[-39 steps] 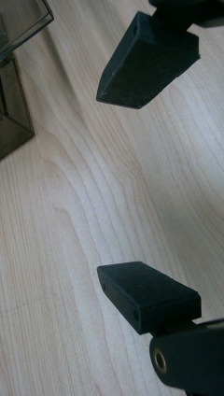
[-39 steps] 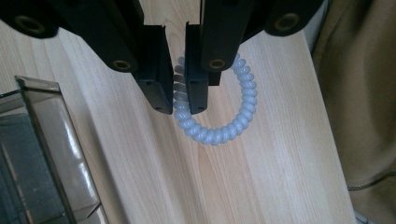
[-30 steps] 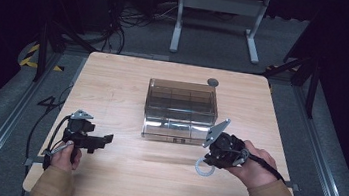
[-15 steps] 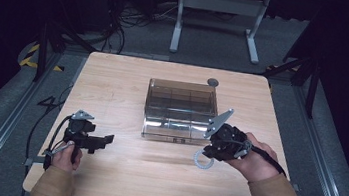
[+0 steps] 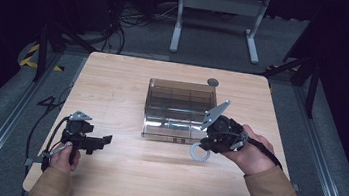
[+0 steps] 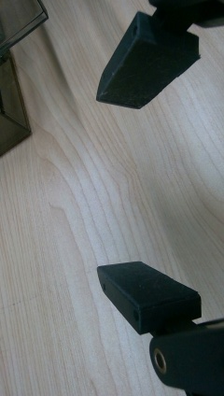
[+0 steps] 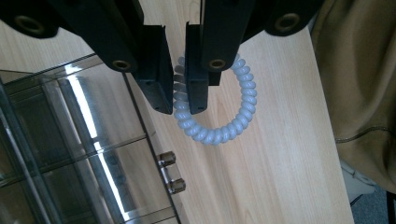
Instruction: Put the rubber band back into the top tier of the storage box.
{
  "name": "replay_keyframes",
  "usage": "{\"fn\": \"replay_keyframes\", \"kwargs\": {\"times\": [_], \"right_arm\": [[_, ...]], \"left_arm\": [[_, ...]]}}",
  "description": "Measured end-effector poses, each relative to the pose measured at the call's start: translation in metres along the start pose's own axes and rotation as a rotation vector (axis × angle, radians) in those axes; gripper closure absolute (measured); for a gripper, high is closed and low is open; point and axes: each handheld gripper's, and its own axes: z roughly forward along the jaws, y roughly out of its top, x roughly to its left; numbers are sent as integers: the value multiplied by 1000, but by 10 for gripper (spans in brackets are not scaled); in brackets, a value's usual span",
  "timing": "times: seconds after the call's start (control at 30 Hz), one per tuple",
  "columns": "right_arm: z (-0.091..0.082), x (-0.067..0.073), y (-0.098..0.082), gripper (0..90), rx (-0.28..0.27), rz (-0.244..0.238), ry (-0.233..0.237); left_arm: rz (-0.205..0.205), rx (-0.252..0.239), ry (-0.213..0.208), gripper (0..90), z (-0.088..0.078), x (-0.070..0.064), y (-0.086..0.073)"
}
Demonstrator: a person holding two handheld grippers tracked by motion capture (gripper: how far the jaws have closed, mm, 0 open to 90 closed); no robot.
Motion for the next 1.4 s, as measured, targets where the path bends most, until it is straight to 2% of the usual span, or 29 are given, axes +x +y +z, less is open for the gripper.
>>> {"fn": "replay_keyframes", "kwargs": {"times": [0.33,0.47,0.5,0.73,1.3,1.33,1.4], "right_arm": [[-2,-7,15,825,-4,-2,-8],[1,-11,25,825,10,-13,-12],[1,-12,27,825,20,0,-7],[3,-21,39,825,35,-2,-11],[11,-40,61,825,65,-4,-10],[12,-42,62,825,65,-15,-11],[12,-44,63,825,67,-3,-6]], "left_arm": [[-3,1,4,157,-4,2,-4],[-8,-3,9,157,-5,2,-5],[-8,-4,9,157,-5,2,-5],[-6,-1,6,157,-5,2,-5],[-3,-1,2,157,-2,2,-3],[-4,-1,4,157,-2,2,-3],[-2,3,3,157,-1,1,-3]]}}
